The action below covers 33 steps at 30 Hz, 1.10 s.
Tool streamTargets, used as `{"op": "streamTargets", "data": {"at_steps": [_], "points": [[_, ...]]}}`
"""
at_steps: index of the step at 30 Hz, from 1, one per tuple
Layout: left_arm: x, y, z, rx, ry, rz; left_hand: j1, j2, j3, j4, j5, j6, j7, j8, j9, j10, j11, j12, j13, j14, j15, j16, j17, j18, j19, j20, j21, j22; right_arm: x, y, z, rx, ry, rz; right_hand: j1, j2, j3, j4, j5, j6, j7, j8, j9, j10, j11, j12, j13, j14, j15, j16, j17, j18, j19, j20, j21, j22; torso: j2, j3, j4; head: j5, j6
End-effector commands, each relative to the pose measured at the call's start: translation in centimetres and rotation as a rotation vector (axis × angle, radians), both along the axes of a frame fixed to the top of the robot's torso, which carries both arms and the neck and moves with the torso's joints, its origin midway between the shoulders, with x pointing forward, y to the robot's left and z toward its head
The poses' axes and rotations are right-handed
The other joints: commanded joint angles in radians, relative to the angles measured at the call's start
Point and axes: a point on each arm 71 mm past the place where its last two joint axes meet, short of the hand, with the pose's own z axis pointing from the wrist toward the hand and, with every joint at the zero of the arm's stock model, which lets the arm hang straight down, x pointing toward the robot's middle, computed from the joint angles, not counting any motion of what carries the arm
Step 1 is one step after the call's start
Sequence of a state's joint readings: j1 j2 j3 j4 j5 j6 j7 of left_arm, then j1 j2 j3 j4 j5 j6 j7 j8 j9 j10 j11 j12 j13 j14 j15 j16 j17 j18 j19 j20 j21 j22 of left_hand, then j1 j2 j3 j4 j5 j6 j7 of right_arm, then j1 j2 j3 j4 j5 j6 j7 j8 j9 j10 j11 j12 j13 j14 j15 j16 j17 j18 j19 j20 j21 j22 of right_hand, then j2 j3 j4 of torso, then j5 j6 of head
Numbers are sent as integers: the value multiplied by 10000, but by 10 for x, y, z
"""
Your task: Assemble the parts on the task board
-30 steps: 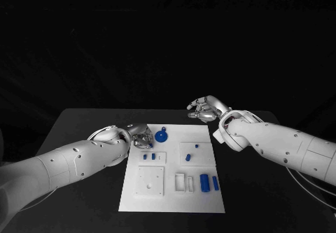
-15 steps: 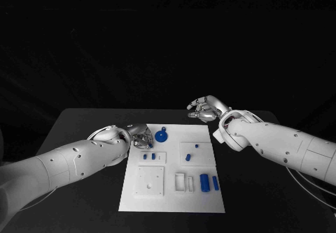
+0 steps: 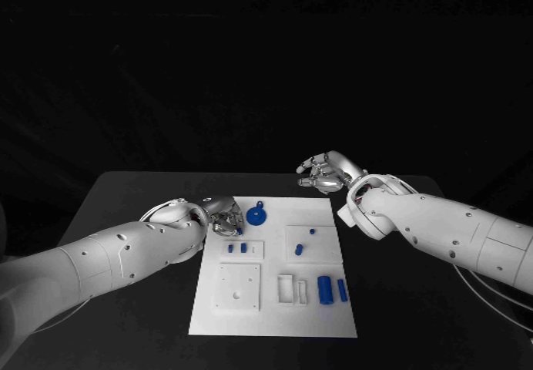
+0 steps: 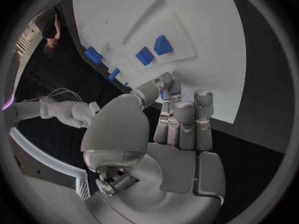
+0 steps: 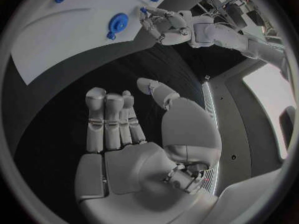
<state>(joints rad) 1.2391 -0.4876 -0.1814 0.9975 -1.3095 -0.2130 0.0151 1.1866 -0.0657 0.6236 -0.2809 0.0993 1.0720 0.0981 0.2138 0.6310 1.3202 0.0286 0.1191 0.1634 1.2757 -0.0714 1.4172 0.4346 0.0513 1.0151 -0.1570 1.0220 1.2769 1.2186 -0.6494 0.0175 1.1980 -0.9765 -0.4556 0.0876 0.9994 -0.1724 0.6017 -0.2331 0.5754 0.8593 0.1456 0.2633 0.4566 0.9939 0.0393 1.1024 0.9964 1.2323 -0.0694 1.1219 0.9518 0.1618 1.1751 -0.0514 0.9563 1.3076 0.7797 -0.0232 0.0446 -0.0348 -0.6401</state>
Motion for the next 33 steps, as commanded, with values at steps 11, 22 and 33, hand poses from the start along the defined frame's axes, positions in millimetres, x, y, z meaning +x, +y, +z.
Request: {"op": "streamTargets", "data": {"at_steps": [11, 22, 33], "points": [[-10, -10, -9, 568, -537, -586, 10, -31, 84, -32, 229, 148, -27, 97, -19, 236, 50, -47, 33, 6, -81, 15, -22, 844, 31, -102, 37, 24, 0, 1, 0, -72, -63, 129, -25, -44, -3, 73, 49, -8, 54, 55, -15, 69, -18, -7, -17, 42, -32, -26, 17, 1000, 48, 24, -5, 185, 1, 8, 0, -21, -29], [-12, -10, -7, 408, -867, -628, 16, -75, 95, -26, 304, 179, -39, 112, -36, 289, 31, -44, 50, 15, -100, 24, -24, 832, 45, -121, 42, 28, 0, 1, 0, -75, -62, 124, -25, -41, -4, 73, 49, -8, 54, 55, -15, 69, -19, -6, -21, 43, -33, -27, 18, 1000, 49, 24, -5, 185, 3, -3, -11, -24, -30], [-11, -10, -6, 377, -898, -616, 14, -139, 103, -21, 336, 142, -26, 87, -76, 282, 29, -74, 52, 15, -105, 28, -29, 819, 58, -142, 41, 28, 0, 0, 0, -82, -65, 118, -27, -40, -5, 73, 49, -8, 53, 55, -15, 69, -19, -4, -25, 43, -33, -27, 19, 999, 50, 23, -5, 185, -5, -4, -3, -25, -15]]}}
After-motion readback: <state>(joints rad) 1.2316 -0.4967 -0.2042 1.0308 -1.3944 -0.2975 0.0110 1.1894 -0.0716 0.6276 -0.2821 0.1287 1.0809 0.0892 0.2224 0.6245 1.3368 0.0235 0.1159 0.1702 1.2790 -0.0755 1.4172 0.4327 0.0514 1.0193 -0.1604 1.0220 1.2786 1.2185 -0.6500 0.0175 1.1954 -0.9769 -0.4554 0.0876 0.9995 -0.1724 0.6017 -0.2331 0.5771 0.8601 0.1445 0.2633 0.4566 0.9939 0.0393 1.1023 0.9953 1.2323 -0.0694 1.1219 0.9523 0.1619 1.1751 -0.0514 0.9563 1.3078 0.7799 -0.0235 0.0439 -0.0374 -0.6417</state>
